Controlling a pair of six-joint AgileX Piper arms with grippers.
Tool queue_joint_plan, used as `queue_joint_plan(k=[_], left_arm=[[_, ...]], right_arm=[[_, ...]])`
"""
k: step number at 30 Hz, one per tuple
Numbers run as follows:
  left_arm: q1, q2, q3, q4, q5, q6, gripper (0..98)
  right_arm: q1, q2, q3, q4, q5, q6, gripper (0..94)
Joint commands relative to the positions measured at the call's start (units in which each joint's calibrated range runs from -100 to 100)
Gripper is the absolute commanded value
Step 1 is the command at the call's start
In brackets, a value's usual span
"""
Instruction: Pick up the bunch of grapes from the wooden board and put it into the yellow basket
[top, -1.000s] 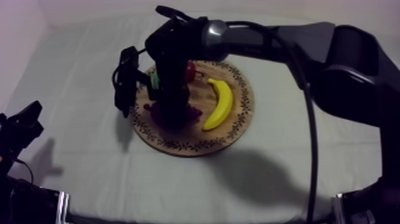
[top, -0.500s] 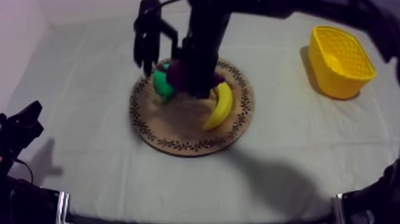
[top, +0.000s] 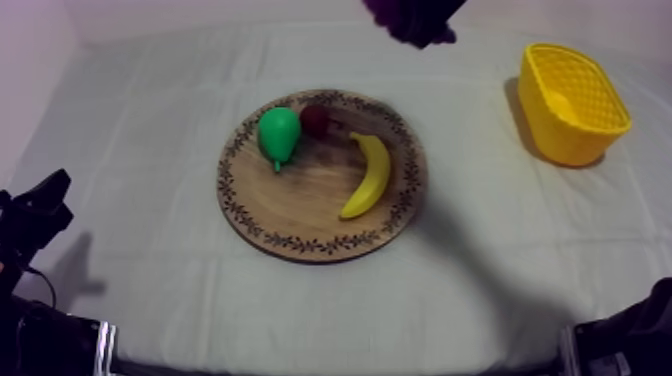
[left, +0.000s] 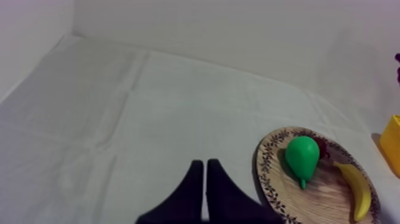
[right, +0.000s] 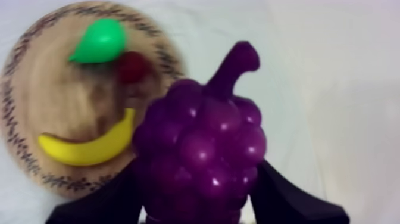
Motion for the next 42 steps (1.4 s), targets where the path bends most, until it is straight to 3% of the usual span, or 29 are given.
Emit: queue_joint_plan(k=[1, 12, 25, 32, 42], left_arm=[[0.0, 0.0, 0.0, -0.04, 0.0, 0.0, 0.1], [0.0, 0.0, 0.0, -0.04, 0.0, 0.0, 0.1], [0.0, 0.0, 0.0, -0.04, 0.0, 0.0, 0.1], [0.0, 0.0, 0.0, -0.04, 0.0, 0.0, 0.1], [0.0, 0.0, 0.0, -0.04, 0.0, 0.0, 0.1]], right_arm=[[3.0, -1.3, 0.3, 0.6, -1.6, -1.3, 33.0], [13.2, -5.4, 4.1, 3.8, -8.1, -7.6, 34.0], [24.5, -6.7, 8.8, 5.7, -12.5, -12.8, 34.4], [29.4, -4.7, 13.5, 3.8, -13.6, -10.8, 34.8], [31.7, 1.3, 17.1, -2.6, -14.2, -5.0, 35.6]])
